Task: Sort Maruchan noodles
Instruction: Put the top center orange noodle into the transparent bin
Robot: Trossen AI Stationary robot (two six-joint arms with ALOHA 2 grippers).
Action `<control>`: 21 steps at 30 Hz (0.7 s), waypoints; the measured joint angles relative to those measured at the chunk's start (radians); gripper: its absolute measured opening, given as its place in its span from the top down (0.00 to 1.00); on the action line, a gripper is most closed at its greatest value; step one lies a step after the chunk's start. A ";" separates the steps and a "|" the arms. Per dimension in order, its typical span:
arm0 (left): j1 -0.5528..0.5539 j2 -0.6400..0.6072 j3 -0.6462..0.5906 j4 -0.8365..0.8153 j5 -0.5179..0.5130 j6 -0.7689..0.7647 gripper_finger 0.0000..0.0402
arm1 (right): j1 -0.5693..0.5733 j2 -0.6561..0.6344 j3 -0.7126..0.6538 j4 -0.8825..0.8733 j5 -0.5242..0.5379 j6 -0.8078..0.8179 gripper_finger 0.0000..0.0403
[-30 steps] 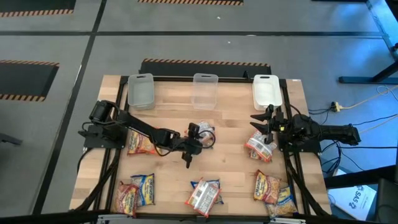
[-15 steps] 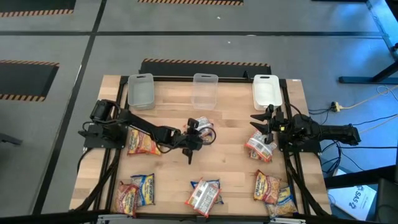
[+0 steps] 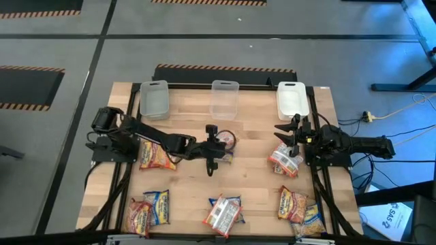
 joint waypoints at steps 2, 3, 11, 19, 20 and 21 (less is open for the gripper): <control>0.001 -0.041 0.007 -0.005 0.006 -0.020 1.00 | 0.000 0.000 0.000 -0.001 -0.003 0.014 0.63; 0.004 -0.059 0.015 -0.001 0.007 -0.032 1.00 | 0.000 0.000 0.000 -0.001 -0.007 0.020 0.63; 0.041 -0.194 0.017 0.019 0.121 -0.136 1.00 | 0.000 0.000 0.000 0.078 -0.025 0.052 0.63; 0.102 -0.203 0.017 0.171 0.414 -0.186 1.00 | 0.000 0.000 0.000 0.135 -0.026 0.079 0.58; 0.111 -0.194 0.017 0.197 0.439 -0.187 1.00 | 0.000 0.004 0.000 0.135 -0.027 0.083 0.56; 0.120 -0.190 0.010 0.215 0.459 -0.193 1.00 | 0.000 0.013 0.000 0.136 -0.035 0.087 0.54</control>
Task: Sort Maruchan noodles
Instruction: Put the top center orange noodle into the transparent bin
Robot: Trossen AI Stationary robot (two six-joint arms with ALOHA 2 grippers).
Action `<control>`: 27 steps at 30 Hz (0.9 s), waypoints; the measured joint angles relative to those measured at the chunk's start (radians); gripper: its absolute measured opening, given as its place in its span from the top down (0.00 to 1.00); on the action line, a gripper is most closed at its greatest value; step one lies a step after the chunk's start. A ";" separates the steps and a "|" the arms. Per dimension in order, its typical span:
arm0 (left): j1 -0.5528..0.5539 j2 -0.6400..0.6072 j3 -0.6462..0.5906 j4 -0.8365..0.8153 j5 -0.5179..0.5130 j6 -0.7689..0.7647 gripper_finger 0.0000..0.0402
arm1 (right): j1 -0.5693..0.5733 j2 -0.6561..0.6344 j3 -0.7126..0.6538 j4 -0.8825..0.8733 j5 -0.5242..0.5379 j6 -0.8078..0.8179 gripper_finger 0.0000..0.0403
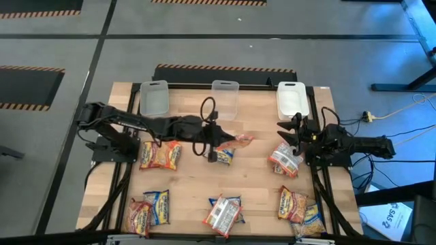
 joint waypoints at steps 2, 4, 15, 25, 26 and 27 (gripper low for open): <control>0.020 0.000 -0.033 0.081 0.045 -0.013 1.00 | 0.000 0.026 0.000 0.004 -0.033 0.013 0.49; 0.040 -0.002 -0.081 0.202 0.068 -0.045 1.00 | 0.000 0.063 0.000 0.034 -0.072 0.019 0.45; 0.106 0.000 -0.269 0.546 0.114 -0.135 1.00 | 0.000 0.468 0.006 0.399 -0.089 -0.066 0.43; 0.185 -0.001 -0.269 0.523 0.288 -0.095 1.00 | -0.004 0.807 0.249 0.350 -0.086 -0.243 0.45; 0.198 -0.001 -0.269 0.523 0.320 -0.087 1.00 | -0.015 0.819 0.283 0.316 -0.079 -0.260 0.44; 0.210 -0.001 -0.269 0.530 0.348 -0.081 1.00 | -0.031 0.830 0.314 0.286 -0.077 -0.273 0.44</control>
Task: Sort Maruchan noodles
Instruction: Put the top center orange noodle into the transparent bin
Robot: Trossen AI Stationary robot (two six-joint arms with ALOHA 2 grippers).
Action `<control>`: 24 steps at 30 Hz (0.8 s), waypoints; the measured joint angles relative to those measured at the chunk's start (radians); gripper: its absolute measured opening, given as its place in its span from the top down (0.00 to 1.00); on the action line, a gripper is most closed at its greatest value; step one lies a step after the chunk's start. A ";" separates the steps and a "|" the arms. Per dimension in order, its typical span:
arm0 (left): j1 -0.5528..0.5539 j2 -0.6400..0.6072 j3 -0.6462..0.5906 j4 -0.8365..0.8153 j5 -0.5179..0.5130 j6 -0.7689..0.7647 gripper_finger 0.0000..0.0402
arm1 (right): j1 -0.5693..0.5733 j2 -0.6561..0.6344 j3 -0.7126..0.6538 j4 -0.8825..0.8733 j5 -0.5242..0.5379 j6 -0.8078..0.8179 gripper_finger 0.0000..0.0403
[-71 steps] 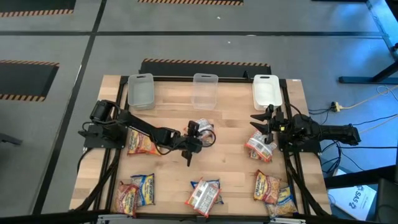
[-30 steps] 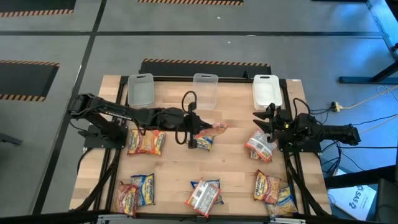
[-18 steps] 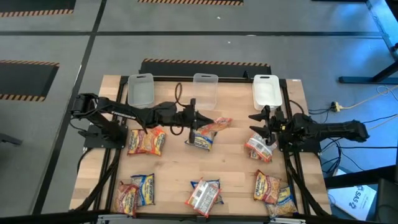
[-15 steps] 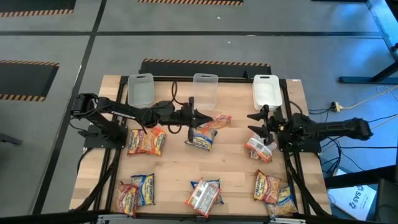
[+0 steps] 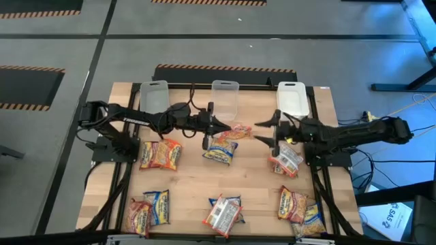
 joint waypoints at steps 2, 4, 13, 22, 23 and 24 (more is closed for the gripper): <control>0.028 0.000 0.000 0.004 0.051 0.003 1.00 | -0.044 0.030 0.061 -0.065 -0.005 -0.001 0.41; 0.058 0.000 0.000 -0.002 0.089 0.003 1.00 | -0.083 0.058 0.105 -0.104 -0.061 0.005 0.39; 0.114 0.000 0.000 0.011 0.149 0.004 1.00 | -0.152 0.187 0.190 -0.056 -0.232 -0.001 0.31; 0.114 0.000 0.000 0.027 0.129 0.015 1.00 | -0.160 0.308 0.230 0.011 -0.303 -0.024 0.38; 0.114 0.000 0.000 0.026 0.127 0.015 1.00 | -0.160 0.316 0.234 0.018 -0.299 -0.028 0.40; 0.114 0.000 0.000 0.026 0.125 0.015 1.00 | -0.160 0.323 0.240 0.028 -0.299 -0.028 0.43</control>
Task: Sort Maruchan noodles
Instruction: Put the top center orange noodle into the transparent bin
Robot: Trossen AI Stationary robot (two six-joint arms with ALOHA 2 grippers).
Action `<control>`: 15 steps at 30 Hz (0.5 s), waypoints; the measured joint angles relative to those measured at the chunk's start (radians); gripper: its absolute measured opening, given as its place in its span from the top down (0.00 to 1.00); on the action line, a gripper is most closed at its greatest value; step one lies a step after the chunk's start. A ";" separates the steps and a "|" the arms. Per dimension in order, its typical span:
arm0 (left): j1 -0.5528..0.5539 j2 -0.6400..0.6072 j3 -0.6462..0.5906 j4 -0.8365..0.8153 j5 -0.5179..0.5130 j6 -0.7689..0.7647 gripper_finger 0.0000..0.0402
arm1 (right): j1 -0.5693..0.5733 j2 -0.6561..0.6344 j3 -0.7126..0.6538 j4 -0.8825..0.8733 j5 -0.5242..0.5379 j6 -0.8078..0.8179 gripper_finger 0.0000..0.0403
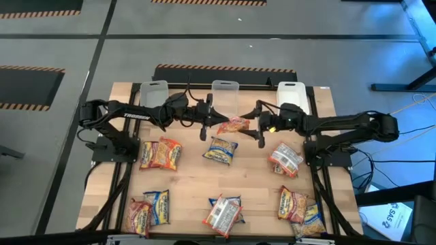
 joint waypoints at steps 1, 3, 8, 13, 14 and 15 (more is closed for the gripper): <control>0.000 0.000 0.000 0.000 0.000 0.000 1.00 | 0.000 0.004 0.003 0.006 -0.001 0.000 0.46; 0.000 0.000 0.000 0.000 0.000 -0.003 1.00 | 0.000 0.012 0.009 0.013 -0.001 0.000 0.52; 0.000 0.000 0.000 -0.006 -0.004 -0.015 1.00 | 0.000 0.019 0.009 0.008 0.012 -0.001 0.71; 0.007 -0.001 0.000 -0.007 -0.006 -0.046 0.95 | 0.001 0.019 0.009 0.006 0.027 -0.017 0.85; 0.012 -0.007 0.000 -0.019 -0.002 -0.046 0.93 | 0.000 0.019 0.009 0.006 0.028 -0.021 0.87; 0.018 -0.014 0.000 -0.027 0.001 -0.047 0.92 | 0.000 0.019 0.009 0.006 0.034 -0.023 0.87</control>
